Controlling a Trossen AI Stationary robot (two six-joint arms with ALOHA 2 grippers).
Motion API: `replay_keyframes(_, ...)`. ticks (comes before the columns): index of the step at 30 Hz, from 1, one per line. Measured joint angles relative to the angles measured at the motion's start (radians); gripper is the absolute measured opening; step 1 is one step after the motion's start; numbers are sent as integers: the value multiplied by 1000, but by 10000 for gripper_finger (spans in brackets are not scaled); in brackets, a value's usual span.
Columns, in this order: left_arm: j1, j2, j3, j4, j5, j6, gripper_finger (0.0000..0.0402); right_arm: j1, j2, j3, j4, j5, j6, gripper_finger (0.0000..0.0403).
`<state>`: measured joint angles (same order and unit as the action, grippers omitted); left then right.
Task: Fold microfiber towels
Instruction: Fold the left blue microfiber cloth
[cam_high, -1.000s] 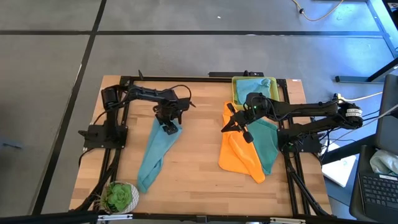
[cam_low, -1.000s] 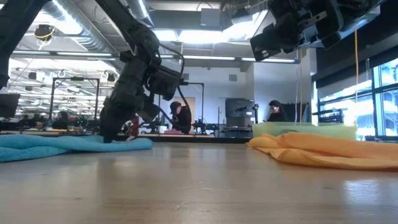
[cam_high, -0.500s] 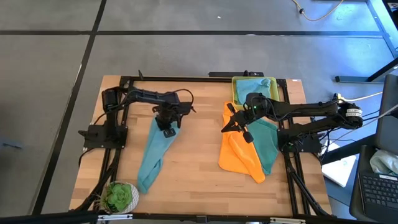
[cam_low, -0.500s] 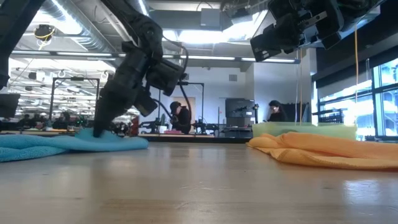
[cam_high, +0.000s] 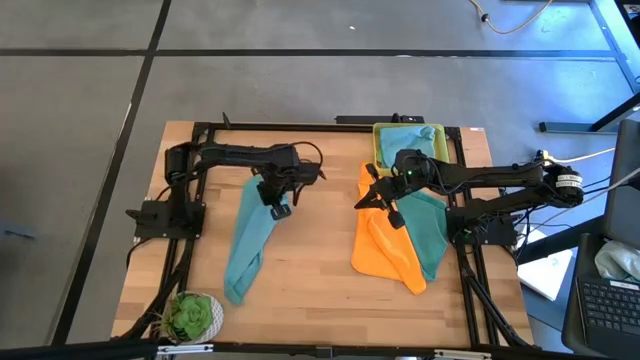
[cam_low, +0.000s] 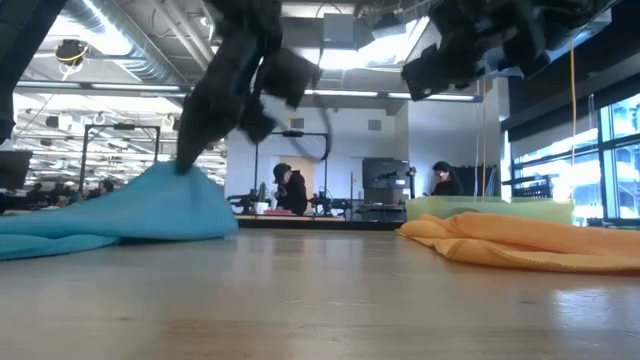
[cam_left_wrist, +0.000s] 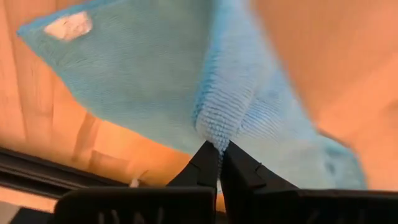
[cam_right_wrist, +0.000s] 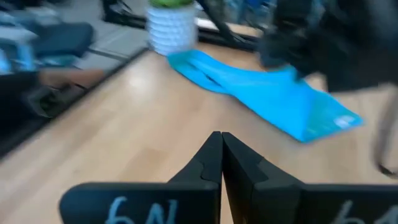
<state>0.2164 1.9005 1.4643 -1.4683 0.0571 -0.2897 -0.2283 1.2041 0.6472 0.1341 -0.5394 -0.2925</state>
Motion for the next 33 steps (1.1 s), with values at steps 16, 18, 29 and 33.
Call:
replay_keyframes(16, -400, -1, 444, -104, 41, -316, 0, 57, 85, 0, 73, 18, -106, 51)
replay_keyframes(18, -427, -1, 512, -103, 28, -364, 0, 95, 143, 0, 197, 16, -105, 78)
replay_keyframes(29, -497, -1, 669, -103, -78, -470, 0, 298, 434, 107, 459, 23, 133, 259)
replay_keyframes(33, -496, -1, 660, -103, -89, -473, 0, 356, 416, 129, 456, 44, 187, 286)
